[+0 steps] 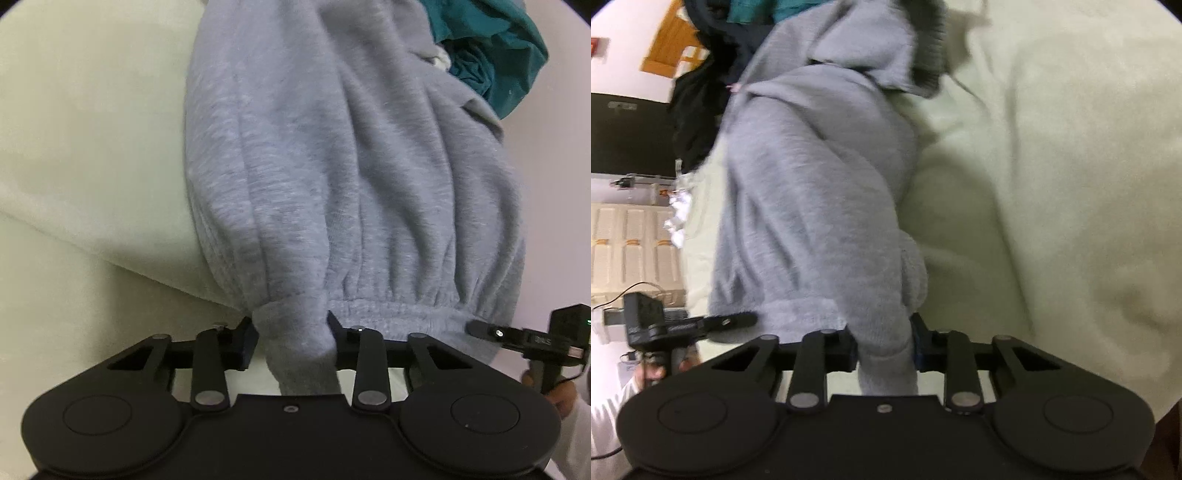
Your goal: Fold clothes
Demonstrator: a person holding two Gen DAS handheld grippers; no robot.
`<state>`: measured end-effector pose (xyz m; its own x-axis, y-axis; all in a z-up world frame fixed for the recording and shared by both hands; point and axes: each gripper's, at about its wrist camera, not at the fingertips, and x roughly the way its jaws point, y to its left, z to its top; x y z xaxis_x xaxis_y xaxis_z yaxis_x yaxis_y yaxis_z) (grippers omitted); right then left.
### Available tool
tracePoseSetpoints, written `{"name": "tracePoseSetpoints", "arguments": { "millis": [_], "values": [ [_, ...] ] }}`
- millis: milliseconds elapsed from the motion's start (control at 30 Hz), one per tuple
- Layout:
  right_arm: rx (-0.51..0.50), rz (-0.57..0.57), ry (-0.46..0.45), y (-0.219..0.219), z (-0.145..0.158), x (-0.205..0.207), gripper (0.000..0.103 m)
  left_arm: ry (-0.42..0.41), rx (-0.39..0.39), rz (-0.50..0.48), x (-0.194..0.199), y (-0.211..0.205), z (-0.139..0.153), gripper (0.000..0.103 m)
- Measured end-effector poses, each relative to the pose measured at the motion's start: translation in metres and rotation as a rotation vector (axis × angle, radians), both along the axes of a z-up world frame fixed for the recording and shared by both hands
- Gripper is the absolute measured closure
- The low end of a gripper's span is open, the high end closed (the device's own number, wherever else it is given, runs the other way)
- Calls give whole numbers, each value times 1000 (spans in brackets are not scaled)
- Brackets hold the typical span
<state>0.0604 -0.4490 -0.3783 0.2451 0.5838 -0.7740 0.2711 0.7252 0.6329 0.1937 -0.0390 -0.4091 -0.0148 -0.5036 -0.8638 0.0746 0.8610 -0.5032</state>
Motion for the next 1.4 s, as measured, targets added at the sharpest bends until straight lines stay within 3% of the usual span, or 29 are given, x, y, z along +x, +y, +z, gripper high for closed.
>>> {"name": "tracePoseSetpoints", "arguments": {
  "millis": [200, 333, 433, 600, 733, 833, 1033, 1167, 1400],
  "values": [
    [49, -17, -81, 18, 42, -6, 84, -130, 23, -32, -10, 3, 54, 83],
    [99, -50, -131, 35, 66, -16, 86, -198, 60, -47, -20, 35, 92, 85],
    [116, -62, -177, 71, 83, -31, 86, -242, 56, -49, -29, 62, 113, 86],
    [123, -107, -211, 132, 100, -67, 87, -311, 68, -84, -11, 86, 131, 87],
    [137, -143, -216, 172, 100, -90, 87, -358, 104, -172, -12, 122, 145, 88],
    [140, -143, -198, 187, 95, -93, 86, -352, 110, -179, -16, 136, 150, 88],
    [200, -101, -160, 196, 77, -88, 87, -363, 191, -190, -26, 137, 159, 88],
    [213, -110, -163, 201, 73, -89, 87, -393, 245, -253, -29, 129, 169, 88],
    [231, -92, -209, 240, 81, -97, 87, -468, 275, -326, -23, 132, 192, 89]
  ]
}}
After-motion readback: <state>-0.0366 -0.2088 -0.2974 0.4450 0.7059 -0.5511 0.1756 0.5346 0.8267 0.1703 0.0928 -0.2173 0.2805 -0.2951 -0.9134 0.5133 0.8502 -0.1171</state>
